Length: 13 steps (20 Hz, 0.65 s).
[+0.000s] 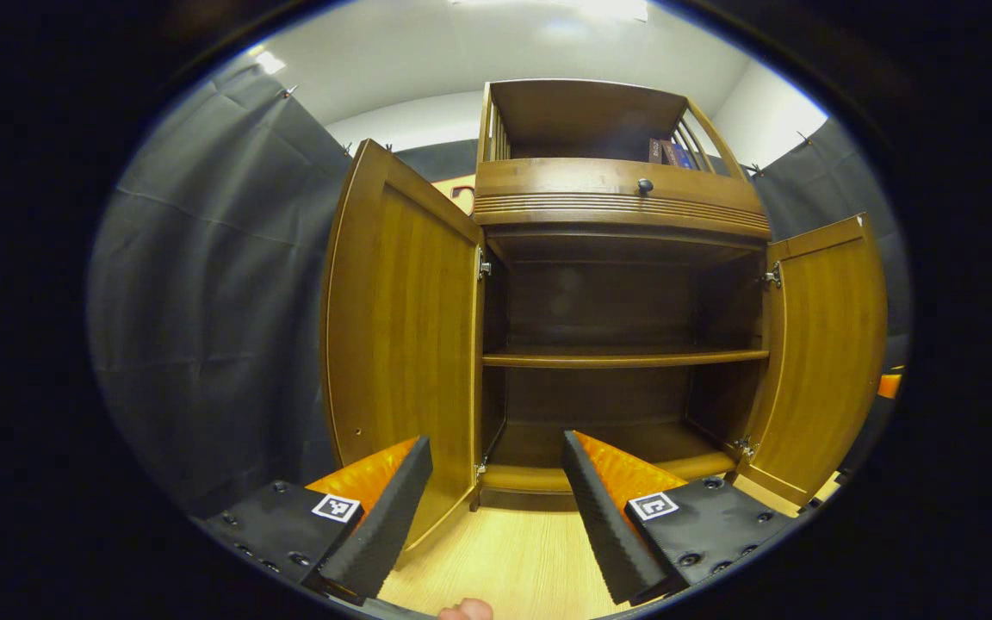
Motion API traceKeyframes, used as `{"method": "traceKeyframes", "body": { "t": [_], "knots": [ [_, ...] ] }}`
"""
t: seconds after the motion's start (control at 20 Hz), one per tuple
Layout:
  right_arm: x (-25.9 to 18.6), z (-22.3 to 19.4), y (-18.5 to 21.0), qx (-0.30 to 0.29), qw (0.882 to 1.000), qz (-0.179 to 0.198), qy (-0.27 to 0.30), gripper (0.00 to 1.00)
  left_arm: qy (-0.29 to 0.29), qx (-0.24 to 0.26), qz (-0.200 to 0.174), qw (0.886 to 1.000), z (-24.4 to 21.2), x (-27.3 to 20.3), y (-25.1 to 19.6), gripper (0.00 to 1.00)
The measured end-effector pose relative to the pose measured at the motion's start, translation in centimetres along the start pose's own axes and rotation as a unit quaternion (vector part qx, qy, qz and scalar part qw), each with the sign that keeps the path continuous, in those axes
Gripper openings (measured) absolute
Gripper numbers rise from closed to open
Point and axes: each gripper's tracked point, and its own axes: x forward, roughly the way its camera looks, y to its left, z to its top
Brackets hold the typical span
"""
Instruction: Open the right door of the double-door shoe cabinet with the right hand, and open the left door with the left hand.
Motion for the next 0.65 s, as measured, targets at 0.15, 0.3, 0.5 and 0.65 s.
{"method": "traceKeyframes", "body": {
  "t": [0.15,0.3,0.5,0.65],
  "knots": [
    [0.0,0.1,0.7,0.006,1.000,0.005,-0.002,0.92,-0.003,0.007,-0.004,1.000,0.2,0.1,0.0,0.96],
    [-0.1,-0.1,0.9,0.004,1.000,0.003,-0.001,0.92,-0.008,0.014,-0.009,1.000,0.6,0.3,-0.1,0.96],
    [-0.2,0.2,1.1,-0.004,1.000,0.001,-0.003,0.92,-0.019,0.018,-0.016,1.000,1.3,0.4,-0.3,0.96],
    [-0.3,0.1,1.3,-0.010,1.000,-0.001,-0.001,0.92,-0.022,0.015,-0.019,0.999,1.4,0.4,-0.4,0.96]
  ]
}}
